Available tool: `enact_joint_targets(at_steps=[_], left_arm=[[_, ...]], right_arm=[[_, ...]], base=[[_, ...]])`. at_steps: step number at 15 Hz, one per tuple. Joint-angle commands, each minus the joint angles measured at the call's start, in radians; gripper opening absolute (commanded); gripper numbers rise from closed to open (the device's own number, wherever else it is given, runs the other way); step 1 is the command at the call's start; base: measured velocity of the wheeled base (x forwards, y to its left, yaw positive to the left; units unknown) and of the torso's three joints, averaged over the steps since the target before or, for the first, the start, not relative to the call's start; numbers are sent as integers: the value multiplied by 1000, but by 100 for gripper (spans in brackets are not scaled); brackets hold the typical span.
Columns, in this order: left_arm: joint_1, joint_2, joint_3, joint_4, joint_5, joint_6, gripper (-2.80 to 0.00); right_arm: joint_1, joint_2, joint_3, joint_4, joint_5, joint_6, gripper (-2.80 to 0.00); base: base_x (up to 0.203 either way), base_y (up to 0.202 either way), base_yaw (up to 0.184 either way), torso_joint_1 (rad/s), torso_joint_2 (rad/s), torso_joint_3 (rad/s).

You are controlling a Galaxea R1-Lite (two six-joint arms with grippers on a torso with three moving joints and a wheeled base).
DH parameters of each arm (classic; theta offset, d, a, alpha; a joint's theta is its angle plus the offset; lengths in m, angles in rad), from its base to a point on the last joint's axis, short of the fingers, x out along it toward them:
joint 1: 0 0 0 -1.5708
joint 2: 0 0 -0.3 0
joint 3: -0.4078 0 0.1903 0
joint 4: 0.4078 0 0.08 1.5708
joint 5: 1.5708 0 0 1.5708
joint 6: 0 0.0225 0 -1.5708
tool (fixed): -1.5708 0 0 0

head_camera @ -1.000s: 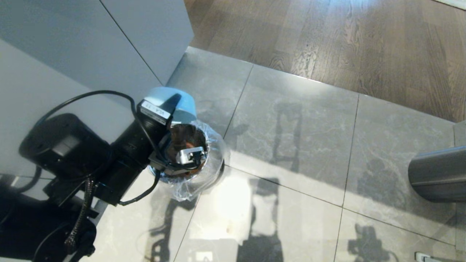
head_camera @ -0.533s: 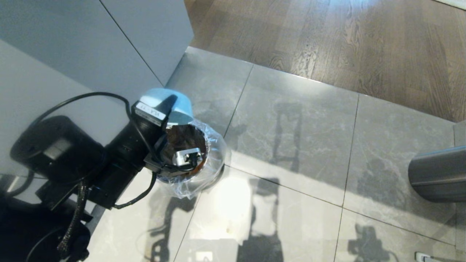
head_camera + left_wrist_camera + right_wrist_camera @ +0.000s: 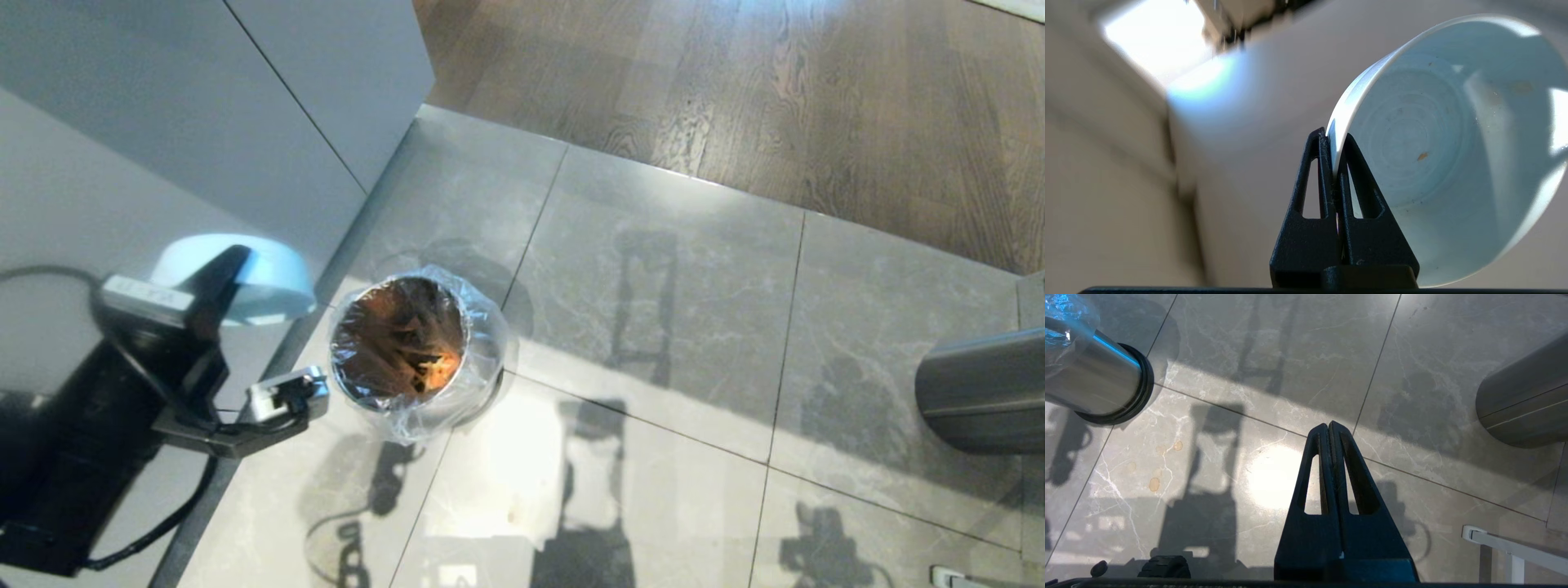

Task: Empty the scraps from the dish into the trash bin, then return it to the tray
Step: Put the bowl back to the table

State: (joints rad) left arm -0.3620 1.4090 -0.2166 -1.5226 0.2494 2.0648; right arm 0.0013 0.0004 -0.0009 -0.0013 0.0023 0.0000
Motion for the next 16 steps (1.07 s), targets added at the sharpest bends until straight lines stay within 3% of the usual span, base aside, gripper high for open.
enact_joint_targets(at_steps=[1, 3, 6, 9, 11, 13, 14, 15, 16], left_arm=[[92, -178, 98, -11, 27, -19, -280], [139, -291, 210, 12, 133, -149, -280], [162, -434, 216, 169, 331, -337, -280], [163, -511, 217, 441, 454, -690, -280], [161, -567, 217, 723, 469, -1034, -280], [148, -646, 217, 1033, 426, -1435, -280], [138, -696, 216, 1173, 352, -1612, -280], [135, -753, 213, 1267, 198, -1728, -280], [144, -785, 212, 1311, 52, -1791, -280]], right_arm=[[0, 0, 1, 0, 1, 0, -280], [0, 0, 1, 0, 1, 0, -280], [0, 0, 1, 0, 1, 0, -280], [0, 0, 1, 0, 1, 0, -280], [0, 0, 0, 0, 1, 0, -280], [0, 0, 1, 0, 1, 0, -280], [0, 0, 1, 0, 1, 0, -280], [0, 0, 1, 0, 1, 0, -280], [0, 0, 0, 0, 1, 0, -280]], base=[[0, 0, 0, 0, 0, 0], [0, 0, 0, 0, 0, 0], [0, 0, 0, 0, 0, 0], [0, 0, 0, 0, 0, 0], [0, 0, 0, 0, 0, 0], [0, 0, 0, 0, 0, 0], [0, 0, 0, 0, 0, 0], [0, 0, 0, 0, 0, 0], [0, 0, 0, 0, 0, 0]])
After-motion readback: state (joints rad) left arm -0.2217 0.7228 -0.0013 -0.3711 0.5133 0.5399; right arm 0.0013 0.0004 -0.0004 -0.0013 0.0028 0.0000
